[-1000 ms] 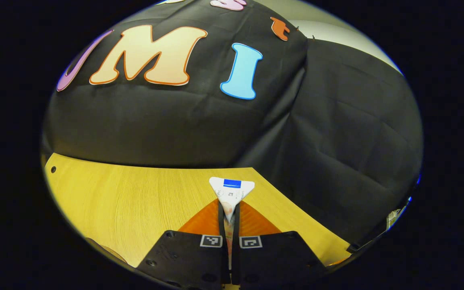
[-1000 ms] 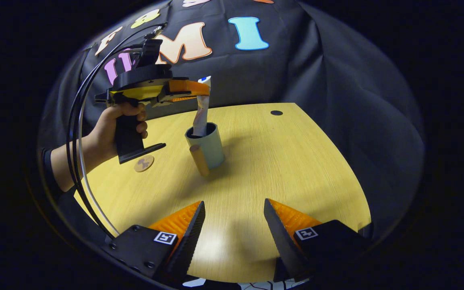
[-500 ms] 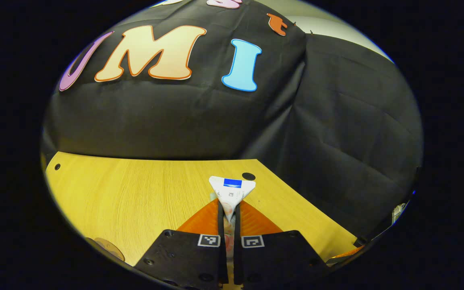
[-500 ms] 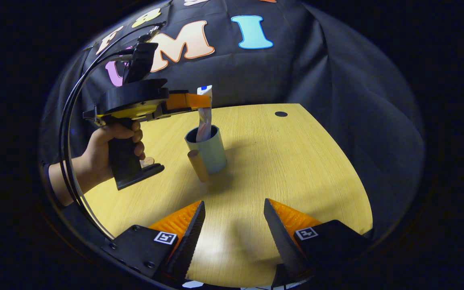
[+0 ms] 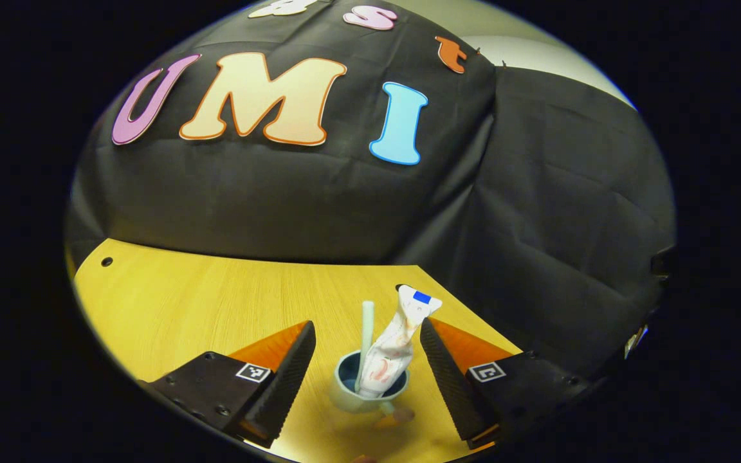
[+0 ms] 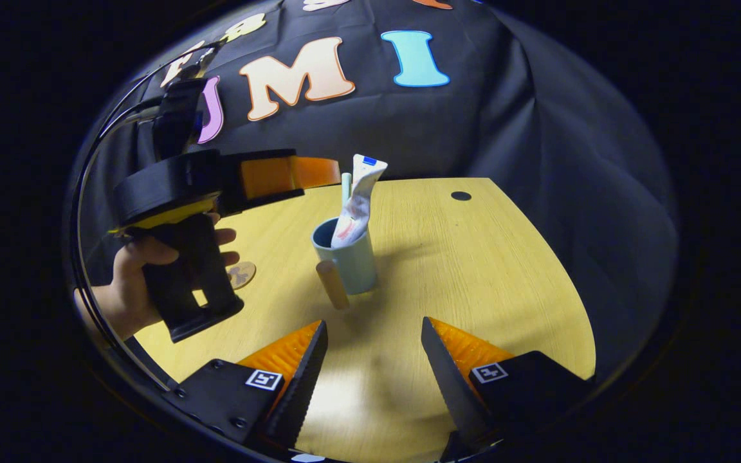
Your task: Put the toothbrush and toothpaste on the desktop into the cup, then pick up the cup and place it on the coaster on the desktop.
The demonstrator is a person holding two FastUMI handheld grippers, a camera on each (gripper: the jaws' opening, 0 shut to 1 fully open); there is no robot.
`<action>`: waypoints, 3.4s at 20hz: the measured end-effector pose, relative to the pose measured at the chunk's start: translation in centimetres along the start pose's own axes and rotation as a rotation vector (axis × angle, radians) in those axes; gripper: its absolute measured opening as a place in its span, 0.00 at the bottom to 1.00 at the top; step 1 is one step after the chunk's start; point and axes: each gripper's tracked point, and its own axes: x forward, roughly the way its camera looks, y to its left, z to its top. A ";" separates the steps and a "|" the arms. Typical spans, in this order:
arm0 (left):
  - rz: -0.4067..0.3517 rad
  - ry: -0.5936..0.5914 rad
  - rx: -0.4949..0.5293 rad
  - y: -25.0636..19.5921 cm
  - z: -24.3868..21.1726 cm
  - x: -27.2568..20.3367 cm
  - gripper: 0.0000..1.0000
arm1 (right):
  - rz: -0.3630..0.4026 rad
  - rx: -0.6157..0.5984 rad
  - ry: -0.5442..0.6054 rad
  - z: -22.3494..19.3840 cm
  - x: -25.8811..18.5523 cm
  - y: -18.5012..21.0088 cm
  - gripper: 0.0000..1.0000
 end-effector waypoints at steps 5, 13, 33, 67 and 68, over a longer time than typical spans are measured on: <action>0.045 -0.014 0.007 3.0 0.6 -4.7 0.95 | 0.041 -0.007 0.041 2.1 1.3 1.7 0.86; 0.174 -0.040 0.045 10.1 1.4 -13.5 0.95 | 0.090 -0.004 0.259 2.3 5.0 4.5 0.98; 0.451 0.009 -0.033 19.5 -2.6 -26.6 0.95 | -0.073 -0.058 0.584 1.2 13.0 4.4 0.99; 0.511 0.008 -0.073 20.4 -4.0 -28.2 0.95 | 0.060 -0.281 0.601 -0.4 12.8 4.2 0.28; 0.517 0.006 -0.079 20.7 -4.0 -28.5 0.95 | 0.070 -0.293 0.602 -0.3 12.8 4.2 0.28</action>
